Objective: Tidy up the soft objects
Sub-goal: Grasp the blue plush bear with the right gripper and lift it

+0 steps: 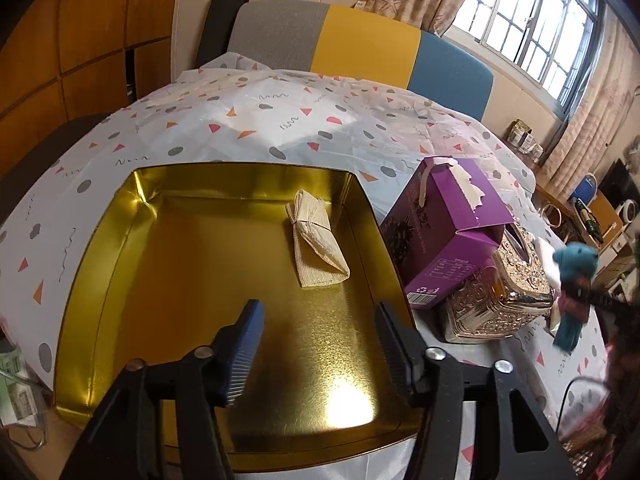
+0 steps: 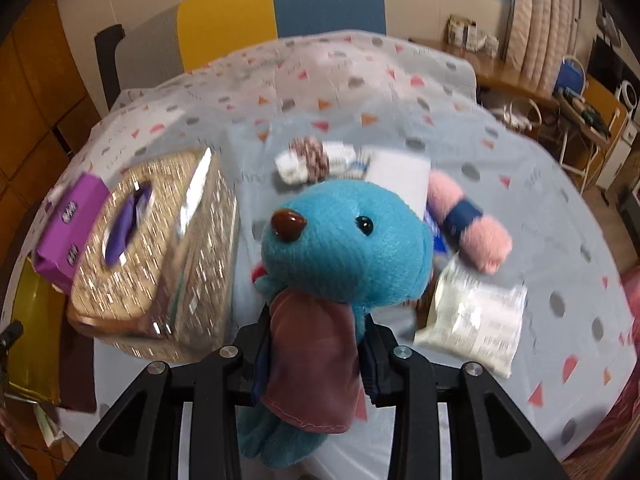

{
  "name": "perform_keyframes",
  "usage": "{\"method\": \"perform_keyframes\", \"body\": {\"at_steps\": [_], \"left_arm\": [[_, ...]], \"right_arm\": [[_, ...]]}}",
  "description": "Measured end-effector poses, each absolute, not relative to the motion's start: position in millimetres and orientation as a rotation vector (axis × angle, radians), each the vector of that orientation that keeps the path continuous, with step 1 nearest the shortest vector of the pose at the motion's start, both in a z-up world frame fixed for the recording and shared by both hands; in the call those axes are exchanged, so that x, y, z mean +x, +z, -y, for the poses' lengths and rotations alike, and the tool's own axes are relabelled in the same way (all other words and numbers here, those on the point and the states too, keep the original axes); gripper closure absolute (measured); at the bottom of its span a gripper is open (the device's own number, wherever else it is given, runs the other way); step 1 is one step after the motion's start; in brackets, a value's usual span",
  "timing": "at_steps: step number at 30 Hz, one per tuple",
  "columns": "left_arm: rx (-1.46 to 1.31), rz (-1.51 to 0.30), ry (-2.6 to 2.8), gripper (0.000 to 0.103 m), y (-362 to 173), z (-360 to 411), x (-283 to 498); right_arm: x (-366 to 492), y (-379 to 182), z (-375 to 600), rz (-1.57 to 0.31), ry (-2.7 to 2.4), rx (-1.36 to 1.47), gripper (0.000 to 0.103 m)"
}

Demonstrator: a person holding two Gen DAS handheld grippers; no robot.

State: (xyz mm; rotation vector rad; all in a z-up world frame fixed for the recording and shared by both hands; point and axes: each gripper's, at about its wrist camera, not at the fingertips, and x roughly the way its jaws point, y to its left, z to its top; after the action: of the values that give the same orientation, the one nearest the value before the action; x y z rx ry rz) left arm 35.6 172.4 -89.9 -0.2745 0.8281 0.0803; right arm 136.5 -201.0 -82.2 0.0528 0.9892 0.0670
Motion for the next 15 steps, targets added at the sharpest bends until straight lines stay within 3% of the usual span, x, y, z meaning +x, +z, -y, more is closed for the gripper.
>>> {"method": "perform_keyframes", "body": {"at_steps": [15], "left_arm": [[-0.265, -0.799, 0.095, 0.037, -83, -181, 19]], "right_arm": [[227, -1, 104, -0.832, 0.166, -0.144, 0.068]]}}
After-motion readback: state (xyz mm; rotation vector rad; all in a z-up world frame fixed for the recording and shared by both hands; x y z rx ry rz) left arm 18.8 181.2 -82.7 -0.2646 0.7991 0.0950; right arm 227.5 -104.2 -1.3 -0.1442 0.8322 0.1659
